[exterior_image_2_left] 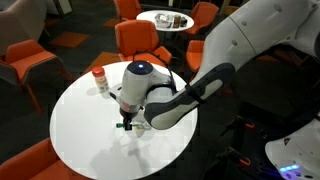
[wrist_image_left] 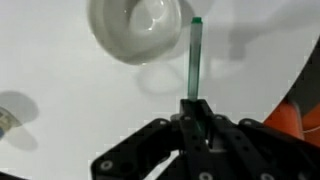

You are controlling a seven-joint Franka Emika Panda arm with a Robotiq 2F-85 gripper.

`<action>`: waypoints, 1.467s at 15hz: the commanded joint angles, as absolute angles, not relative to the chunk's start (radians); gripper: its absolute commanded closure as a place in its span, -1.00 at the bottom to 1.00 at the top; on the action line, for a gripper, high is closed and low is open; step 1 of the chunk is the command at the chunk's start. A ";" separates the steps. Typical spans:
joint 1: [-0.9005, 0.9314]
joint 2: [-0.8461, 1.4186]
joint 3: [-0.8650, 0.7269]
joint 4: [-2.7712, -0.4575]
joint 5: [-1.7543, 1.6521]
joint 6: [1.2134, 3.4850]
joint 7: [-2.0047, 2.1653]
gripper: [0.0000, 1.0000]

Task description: Put the marker in the mug

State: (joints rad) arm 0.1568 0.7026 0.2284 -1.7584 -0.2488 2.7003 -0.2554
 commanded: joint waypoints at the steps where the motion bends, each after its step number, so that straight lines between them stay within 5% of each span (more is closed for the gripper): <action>1: 0.091 0.652 0.272 -1.838 -0.199 2.776 -0.348 1.00; 13: -0.239 0.691 0.547 -1.964 -0.167 2.993 -0.654 1.00; 22: -0.356 0.793 0.608 -1.930 -0.192 2.982 -0.708 1.00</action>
State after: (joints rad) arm -0.3314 0.7584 0.5765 -1.9495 -0.1947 2.9721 -0.6742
